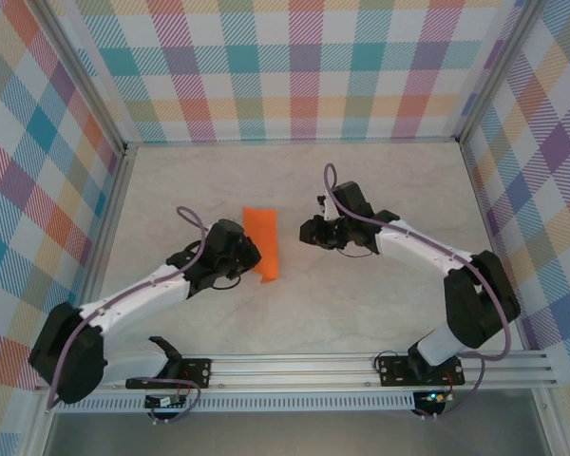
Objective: Fold a paper plane with a square sheet of paper (pick it up from the middle)
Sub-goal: Fold the triangle a second time at the center of the table.
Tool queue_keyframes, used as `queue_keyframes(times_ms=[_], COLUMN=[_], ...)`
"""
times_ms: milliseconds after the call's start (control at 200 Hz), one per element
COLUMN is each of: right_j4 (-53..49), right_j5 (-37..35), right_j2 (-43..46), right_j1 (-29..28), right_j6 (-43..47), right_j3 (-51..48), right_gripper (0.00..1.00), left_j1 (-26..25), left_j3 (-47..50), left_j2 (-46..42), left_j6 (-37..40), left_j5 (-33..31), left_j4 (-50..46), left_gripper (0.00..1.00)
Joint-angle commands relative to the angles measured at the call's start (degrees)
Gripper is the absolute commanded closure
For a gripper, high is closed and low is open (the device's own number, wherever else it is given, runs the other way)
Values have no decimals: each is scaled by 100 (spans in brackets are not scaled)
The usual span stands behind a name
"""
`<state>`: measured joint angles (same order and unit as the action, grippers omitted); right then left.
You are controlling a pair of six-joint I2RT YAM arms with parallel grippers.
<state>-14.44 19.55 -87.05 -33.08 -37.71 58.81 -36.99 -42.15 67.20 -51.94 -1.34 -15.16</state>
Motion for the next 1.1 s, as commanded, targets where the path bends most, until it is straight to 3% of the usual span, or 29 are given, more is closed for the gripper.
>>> queue_keyframes(times_ms=[0,130,240,455,690,1095], right_j4=[-16,1,55,143,194,367], right_j5=[-63,-64,-39,-57,-110,407], right_j2=[208,214,163,5,-165,-1488], right_j1=[-14,-14,-14,-14,-15,-271], right_j6=[-53,-52,-54,-61,-65,-273], right_j3=[-2,-19,-68,-152,-271,87], right_gripper=[74,73,73,73,74,80], left_j1=[34,43,43,-5,-178,-181], left_j3=[-468,-884,-997,-841,-684,-573], left_j2=[-489,-605,-292,1116,2066,2550], left_j6=[332,649,931,1622,1987,1421], left_j5=[-903,-1068,-689,752,1281,1010], left_j4=[-1471,-2105,-2032,-817,351,558], left_gripper=[95,94,94,93,94,94])
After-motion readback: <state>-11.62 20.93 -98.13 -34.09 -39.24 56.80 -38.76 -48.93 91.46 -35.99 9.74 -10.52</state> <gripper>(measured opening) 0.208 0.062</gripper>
